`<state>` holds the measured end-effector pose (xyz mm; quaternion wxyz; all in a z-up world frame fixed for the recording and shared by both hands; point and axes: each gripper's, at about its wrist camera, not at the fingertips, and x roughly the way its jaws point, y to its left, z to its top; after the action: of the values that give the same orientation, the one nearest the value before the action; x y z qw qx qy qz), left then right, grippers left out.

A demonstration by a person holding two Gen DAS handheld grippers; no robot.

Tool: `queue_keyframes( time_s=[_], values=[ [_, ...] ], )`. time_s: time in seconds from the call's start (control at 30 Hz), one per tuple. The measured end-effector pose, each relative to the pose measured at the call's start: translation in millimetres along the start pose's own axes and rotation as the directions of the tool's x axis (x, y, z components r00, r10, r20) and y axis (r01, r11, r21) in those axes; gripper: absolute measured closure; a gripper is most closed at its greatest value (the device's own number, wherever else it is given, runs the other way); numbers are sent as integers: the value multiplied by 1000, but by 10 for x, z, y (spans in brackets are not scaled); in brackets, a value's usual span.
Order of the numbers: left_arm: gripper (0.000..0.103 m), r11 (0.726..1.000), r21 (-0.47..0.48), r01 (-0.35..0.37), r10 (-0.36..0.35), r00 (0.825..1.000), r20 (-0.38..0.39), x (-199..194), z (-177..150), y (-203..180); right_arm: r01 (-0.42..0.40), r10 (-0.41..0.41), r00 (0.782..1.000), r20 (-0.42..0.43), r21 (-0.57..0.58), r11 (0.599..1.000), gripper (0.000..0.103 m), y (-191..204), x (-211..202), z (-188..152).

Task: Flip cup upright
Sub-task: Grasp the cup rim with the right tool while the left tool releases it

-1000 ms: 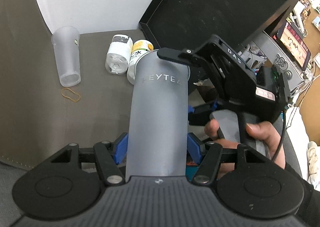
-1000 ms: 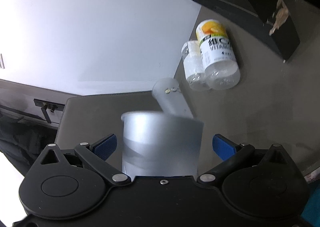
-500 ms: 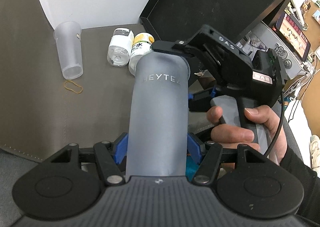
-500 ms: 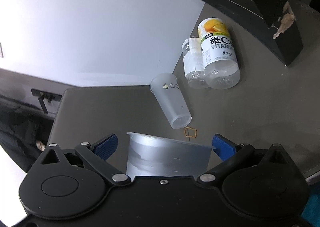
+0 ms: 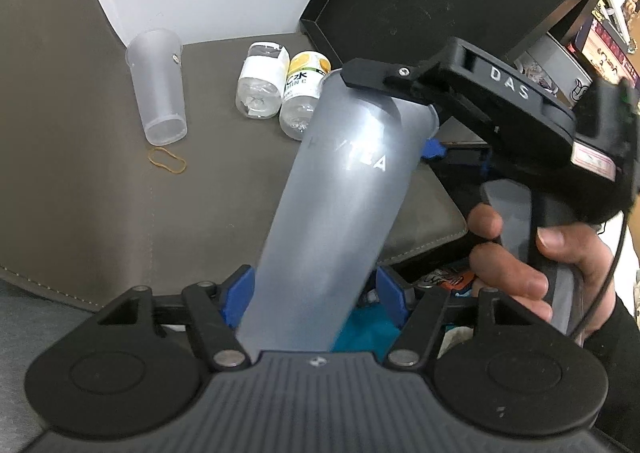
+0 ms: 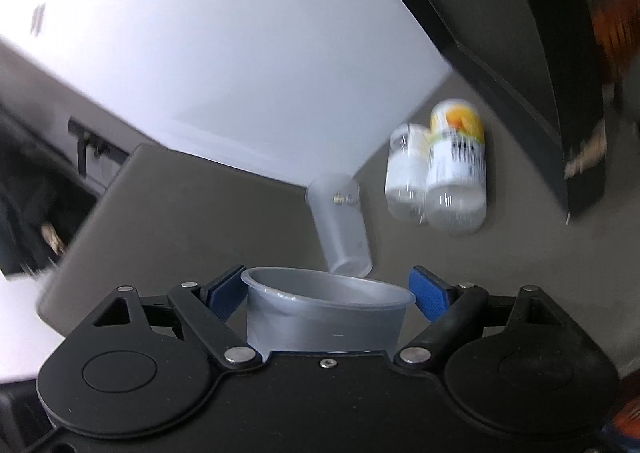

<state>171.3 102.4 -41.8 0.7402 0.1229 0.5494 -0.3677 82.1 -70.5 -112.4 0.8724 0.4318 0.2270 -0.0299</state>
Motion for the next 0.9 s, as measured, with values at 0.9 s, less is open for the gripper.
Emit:
queue_keyframes(
  time_s=[0.9],
  values=[
    [38, 991, -104, -88, 101, 986, 131, -357, 330, 386, 277, -190, 955, 226, -459, 844, 18, 722, -327, -38]
  ],
)
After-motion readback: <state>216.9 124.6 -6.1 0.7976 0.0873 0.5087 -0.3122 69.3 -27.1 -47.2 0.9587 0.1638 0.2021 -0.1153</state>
